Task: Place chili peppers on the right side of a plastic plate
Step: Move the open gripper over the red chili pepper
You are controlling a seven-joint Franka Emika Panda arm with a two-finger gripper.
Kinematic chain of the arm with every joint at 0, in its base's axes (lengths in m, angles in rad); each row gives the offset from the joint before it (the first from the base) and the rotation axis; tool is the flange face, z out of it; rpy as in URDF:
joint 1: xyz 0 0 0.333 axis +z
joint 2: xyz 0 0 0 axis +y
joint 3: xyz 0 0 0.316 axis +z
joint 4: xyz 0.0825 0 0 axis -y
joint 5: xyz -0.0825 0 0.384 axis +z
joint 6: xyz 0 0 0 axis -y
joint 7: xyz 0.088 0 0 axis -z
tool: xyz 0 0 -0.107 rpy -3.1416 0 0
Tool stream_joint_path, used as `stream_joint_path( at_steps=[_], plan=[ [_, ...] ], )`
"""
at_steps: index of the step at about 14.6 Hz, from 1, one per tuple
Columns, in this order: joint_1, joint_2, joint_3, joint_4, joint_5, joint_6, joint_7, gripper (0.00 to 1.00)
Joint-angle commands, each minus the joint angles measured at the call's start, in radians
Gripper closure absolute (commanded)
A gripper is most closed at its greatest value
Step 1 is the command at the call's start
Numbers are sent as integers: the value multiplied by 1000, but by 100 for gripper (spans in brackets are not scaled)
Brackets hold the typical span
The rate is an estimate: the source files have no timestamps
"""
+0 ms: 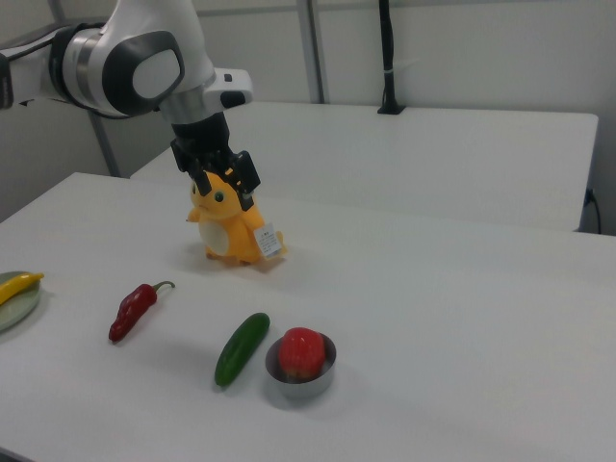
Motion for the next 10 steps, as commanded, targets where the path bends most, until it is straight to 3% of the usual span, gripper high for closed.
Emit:
stream_joint_path(
  at_steps=[1, 10],
  plan=[
    [0, -26, 3, -34, 20, -21, -42, 0],
    [0, -23, 3, -36, 20, -35, -45, 0]
  ],
)
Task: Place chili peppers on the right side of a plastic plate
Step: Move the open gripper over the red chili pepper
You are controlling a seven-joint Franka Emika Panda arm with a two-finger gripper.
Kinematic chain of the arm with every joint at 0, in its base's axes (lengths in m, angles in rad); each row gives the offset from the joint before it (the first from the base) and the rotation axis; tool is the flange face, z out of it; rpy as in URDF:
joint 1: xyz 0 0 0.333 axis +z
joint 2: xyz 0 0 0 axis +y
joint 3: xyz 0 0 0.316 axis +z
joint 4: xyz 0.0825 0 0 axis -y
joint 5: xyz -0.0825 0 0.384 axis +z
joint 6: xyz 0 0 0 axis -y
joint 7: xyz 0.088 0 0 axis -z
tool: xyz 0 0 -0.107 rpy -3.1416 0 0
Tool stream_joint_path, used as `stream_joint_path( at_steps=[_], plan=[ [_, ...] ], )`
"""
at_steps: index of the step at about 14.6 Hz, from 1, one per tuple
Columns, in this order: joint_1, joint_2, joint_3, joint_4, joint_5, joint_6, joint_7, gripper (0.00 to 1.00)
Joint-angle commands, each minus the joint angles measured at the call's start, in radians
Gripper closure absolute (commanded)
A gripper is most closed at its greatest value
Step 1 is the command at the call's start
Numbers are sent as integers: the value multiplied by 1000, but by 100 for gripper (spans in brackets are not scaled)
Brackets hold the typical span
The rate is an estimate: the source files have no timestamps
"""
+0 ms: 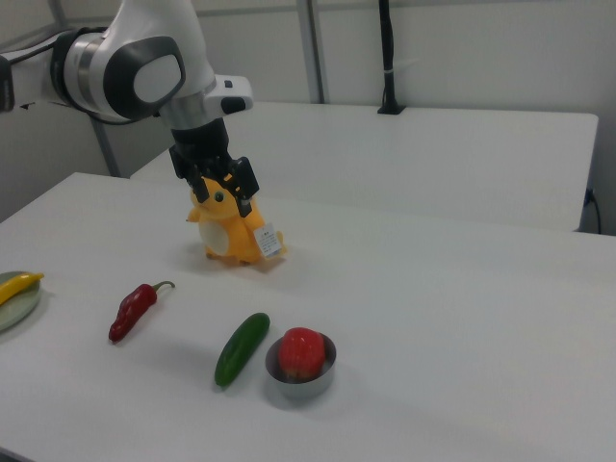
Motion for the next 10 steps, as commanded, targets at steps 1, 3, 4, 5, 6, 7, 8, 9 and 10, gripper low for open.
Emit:
stream_joint_path(
  at_steps=[1, 3, 4, 5, 6, 7, 8, 9, 10],
  plan=[
    [0, -21, 3, -23, 20, -20, -25, 0],
    [0, -18, 3, -23, 20, -17, -26, 0],
    [0, -17, 2, -21, 20, -17, -26, 0],
    [0, -17, 2, -23, 20, -18, -26, 0],
    [3, -17, 3, -24, 20, -18, -26, 0],
    [5, -17, 3, -26, 20, -18, -28, 0],
    [9, -20, 3, -38, 20, -18, -28, 0],
    [11, -28, 8, -60, 20, -12, -28, 0],
    [11, -41, 22, -89, 20, -6, -28, 0]
  ],
)
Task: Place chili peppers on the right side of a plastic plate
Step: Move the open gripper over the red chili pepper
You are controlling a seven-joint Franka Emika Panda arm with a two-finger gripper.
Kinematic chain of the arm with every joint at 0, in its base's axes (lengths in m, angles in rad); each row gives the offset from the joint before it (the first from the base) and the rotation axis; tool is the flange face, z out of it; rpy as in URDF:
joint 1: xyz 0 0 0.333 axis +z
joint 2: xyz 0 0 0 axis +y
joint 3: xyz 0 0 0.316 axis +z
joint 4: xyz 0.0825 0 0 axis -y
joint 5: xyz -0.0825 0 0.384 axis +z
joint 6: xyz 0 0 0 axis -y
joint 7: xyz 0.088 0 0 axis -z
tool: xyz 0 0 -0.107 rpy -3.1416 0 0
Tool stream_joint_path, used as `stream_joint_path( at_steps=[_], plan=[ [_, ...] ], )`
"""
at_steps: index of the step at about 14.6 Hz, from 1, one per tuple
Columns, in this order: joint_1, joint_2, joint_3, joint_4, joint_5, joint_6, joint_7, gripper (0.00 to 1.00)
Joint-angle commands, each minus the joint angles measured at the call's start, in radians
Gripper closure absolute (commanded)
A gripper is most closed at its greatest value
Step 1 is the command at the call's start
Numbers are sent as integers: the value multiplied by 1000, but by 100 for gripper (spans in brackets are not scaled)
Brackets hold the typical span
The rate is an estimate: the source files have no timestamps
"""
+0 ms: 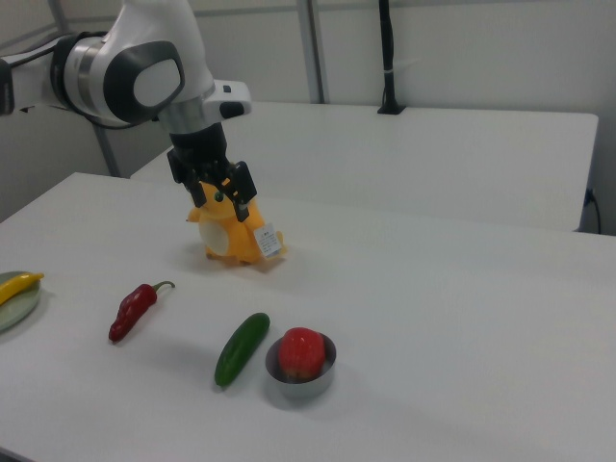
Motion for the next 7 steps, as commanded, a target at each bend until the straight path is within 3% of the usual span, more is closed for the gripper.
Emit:
stream_joint_path(
  at_steps=[1, 3, 5, 7],
  plan=[
    [7, -54, 35, -105, 20, -2, -22, 0],
    [42, -54, 60, -165, 20, 58, -3, 0],
    [87, -37, 65, -197, 20, 157, 73, 0],
    [114, -14, 103, -219, 19, 200, 167, 0]
  ],
)
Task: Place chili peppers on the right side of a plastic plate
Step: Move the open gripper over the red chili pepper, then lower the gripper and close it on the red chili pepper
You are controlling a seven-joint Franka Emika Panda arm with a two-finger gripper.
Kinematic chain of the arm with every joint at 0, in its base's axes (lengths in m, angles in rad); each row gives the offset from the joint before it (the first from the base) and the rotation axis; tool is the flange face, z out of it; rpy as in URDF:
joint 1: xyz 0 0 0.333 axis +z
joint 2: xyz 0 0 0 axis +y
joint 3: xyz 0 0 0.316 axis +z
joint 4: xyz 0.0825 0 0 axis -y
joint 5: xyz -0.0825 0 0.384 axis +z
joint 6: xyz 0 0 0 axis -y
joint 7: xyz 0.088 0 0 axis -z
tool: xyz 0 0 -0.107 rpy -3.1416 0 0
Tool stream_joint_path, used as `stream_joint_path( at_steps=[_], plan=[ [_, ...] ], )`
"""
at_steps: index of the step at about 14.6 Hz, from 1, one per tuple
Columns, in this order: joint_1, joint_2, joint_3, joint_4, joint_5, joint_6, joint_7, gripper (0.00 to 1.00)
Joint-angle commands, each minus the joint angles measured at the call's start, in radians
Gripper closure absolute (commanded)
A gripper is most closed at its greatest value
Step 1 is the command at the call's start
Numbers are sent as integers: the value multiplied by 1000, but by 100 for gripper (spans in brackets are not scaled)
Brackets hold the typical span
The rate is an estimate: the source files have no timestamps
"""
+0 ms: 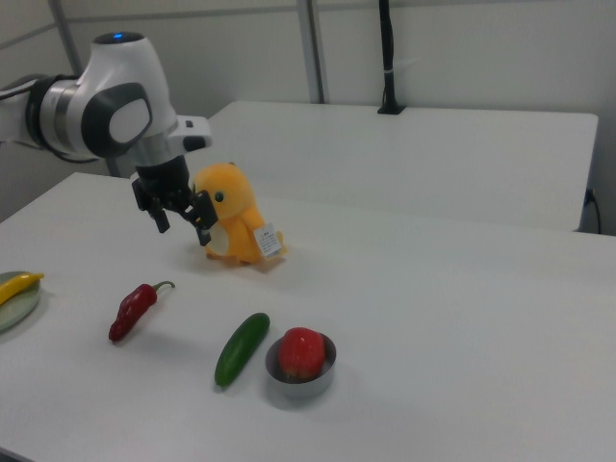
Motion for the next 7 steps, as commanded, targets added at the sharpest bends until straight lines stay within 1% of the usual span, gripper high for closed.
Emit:
stream_joint_path(
  at_steps=[1, 3, 5, 7],
  plan=[
    [41, 4, 50, -69, 17, 77, 121, 0],
    [42, 12, 85, -84, 17, 77, 149, 0],
    [65, 57, 125, -95, 17, 86, 192, 0],
    [90, 100, 127, -95, 15, 144, 232, 0]
  ],
)
